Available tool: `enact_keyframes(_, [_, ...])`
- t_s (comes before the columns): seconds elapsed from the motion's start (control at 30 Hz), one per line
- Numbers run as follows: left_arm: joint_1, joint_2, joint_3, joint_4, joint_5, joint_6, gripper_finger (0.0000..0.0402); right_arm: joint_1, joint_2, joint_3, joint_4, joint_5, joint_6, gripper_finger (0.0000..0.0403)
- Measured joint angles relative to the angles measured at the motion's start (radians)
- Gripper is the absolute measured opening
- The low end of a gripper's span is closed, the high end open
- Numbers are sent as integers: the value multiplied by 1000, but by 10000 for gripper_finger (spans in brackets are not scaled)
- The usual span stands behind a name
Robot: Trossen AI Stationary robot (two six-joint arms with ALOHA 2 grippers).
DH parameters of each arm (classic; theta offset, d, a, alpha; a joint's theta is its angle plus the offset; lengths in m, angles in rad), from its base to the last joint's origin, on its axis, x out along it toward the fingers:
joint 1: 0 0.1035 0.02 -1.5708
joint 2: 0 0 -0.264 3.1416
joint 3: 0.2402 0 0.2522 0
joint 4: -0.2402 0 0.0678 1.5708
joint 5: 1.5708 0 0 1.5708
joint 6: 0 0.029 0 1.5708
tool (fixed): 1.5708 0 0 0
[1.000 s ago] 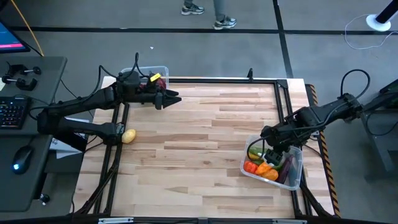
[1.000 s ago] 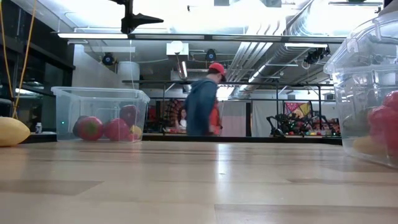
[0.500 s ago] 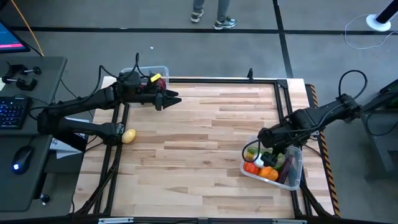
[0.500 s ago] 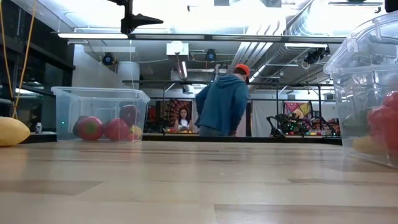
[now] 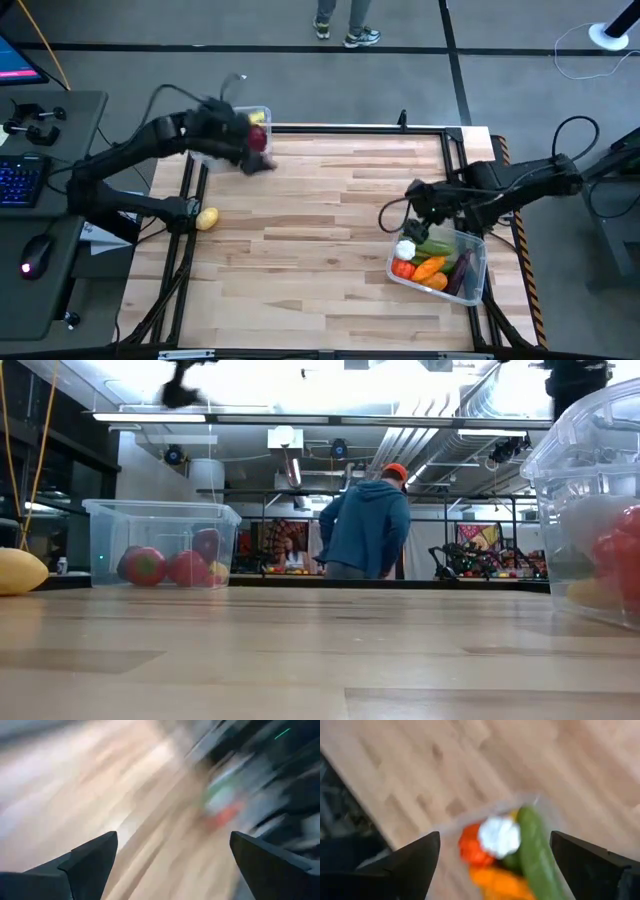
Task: Sort produce into baskets
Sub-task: Put the yellow lemon into the top transparent bin
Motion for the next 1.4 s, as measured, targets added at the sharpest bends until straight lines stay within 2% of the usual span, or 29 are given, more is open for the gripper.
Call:
enact_keyframes(0.07, [-28,42,28,-304,-76,49,374,-27,0,0,13,58,-24,368])
enact_keyframes(0.13, [-65,78,10,-535,-145,59,374,-52,0,0,28,108,-51,368])
enact_keyframes(0.23, [-126,113,-97,-724,-189,36,374,-85,0,0,53,170,-92,368])
enact_keyframes(0.4, [-171,157,-337,-680,-142,18,374,-129,0,0,118,232,-146,368])
enact_keyframes(0.53, [-164,247,-448,-679,-169,47,374,-155,0,0,169,237,-161,368])
enact_keyframes(0.67, [-155,339,-443,-636,-246,89,372,-171,2,0,192,239,-161,368])
enact_keyframes(0.8, [-137,430,-445,-626,-277,148,372,-175,3,0,194,240,-161,368])
enact_keyframes(1.1, [-129,575,-498,-567,-279,199,372,-175,3,0,194,244,-161,368])
enact_keyframes(1.4, [-141,630,-515,-551,-277,236,369,-174,3,0,194,246,-214,368])
